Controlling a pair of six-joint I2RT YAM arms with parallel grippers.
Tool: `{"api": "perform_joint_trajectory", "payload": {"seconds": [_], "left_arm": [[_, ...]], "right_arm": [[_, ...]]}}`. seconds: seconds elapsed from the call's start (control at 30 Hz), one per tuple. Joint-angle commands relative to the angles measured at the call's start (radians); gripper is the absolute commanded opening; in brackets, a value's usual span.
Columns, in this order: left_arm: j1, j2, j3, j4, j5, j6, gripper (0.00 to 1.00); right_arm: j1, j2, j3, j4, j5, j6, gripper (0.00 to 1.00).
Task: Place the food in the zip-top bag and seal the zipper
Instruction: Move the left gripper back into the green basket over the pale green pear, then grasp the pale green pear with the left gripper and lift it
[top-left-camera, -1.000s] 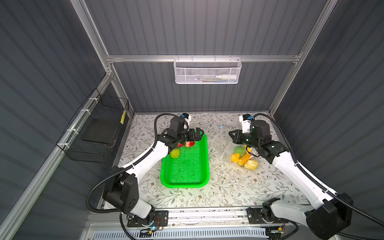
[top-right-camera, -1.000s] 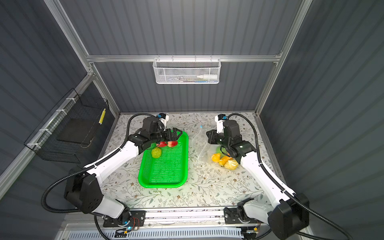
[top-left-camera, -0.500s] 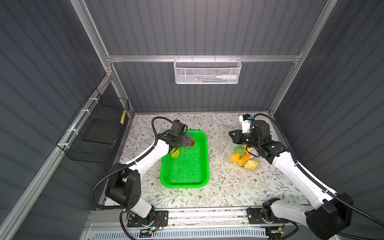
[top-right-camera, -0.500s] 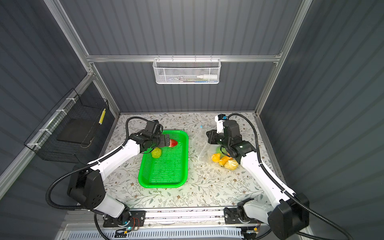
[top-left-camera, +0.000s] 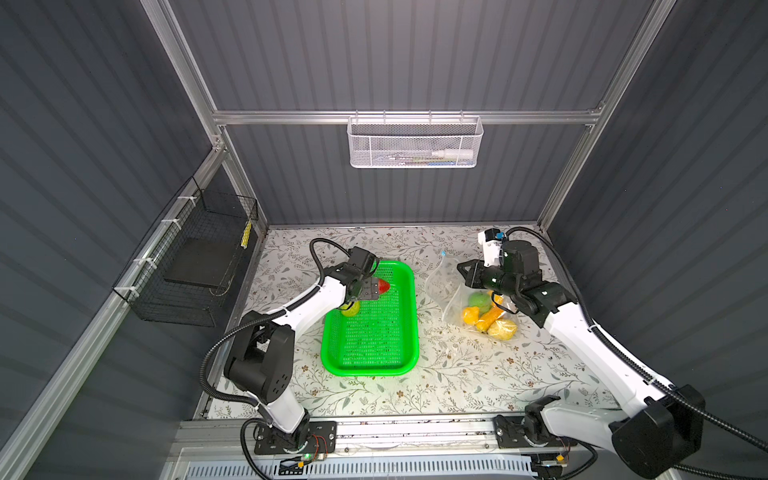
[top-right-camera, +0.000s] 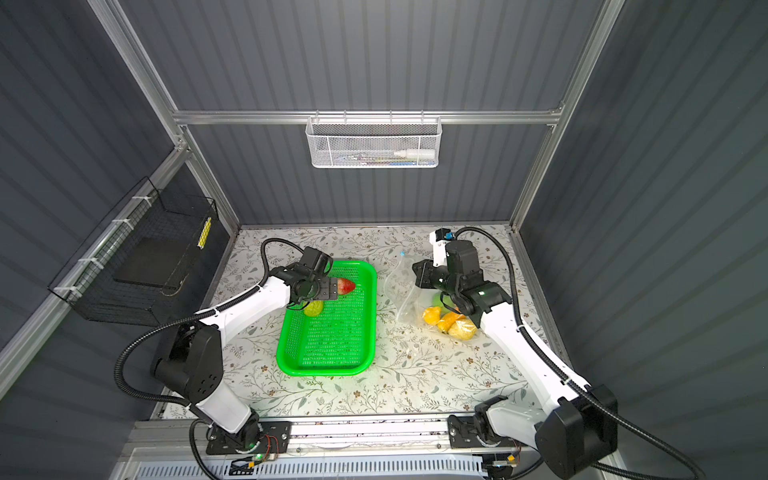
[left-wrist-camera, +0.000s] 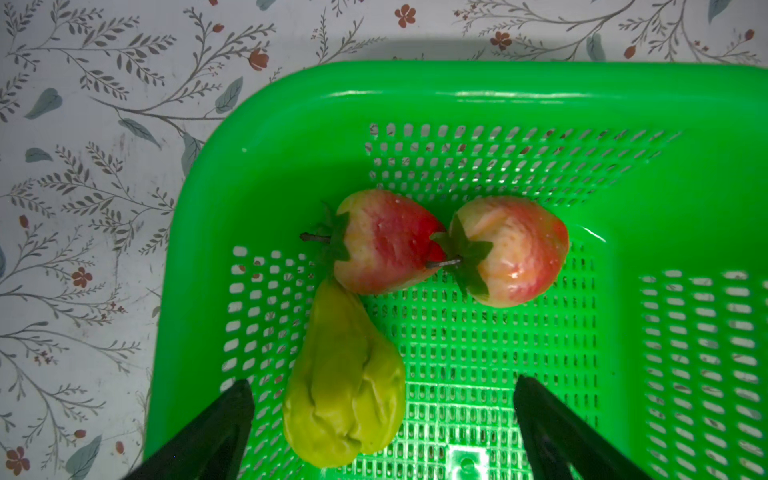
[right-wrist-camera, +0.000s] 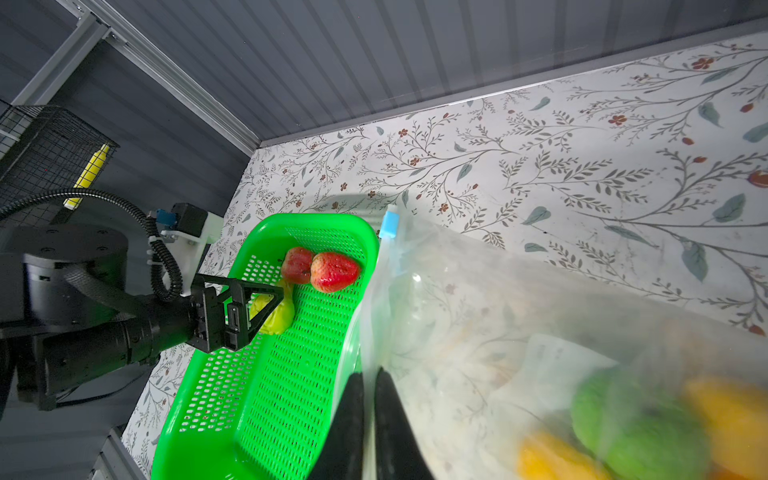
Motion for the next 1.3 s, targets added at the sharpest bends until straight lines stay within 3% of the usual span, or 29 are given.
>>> {"api": "perform_joint_trajectory", "payload": {"seconds": [0.0,0.33,0.7,1.27], "left_arm": [[0.005,0.024,-0.010,-0.015,-0.011,-0.024,1.00],[0.005,0.073,-0.026,0.006,0.039,-0.043,1.00],[0.002,0.073,-0.051,0.095,0.233,-0.082,1.00],[0.002,0.129,-0.051,0.022,0.080,-0.040,1.00]], "right_arm": [[0.006,0.005,0.016,-0.002,-0.001,-0.001,0.11],[0.006,0.008,0.016,-0.007,0.001,-0.002,0.11],[0.006,0.008,0.015,-0.008,0.003,-0.001,0.11],[0.006,0.003,0.009,-0.008,0.002,-0.001,0.11]]}}
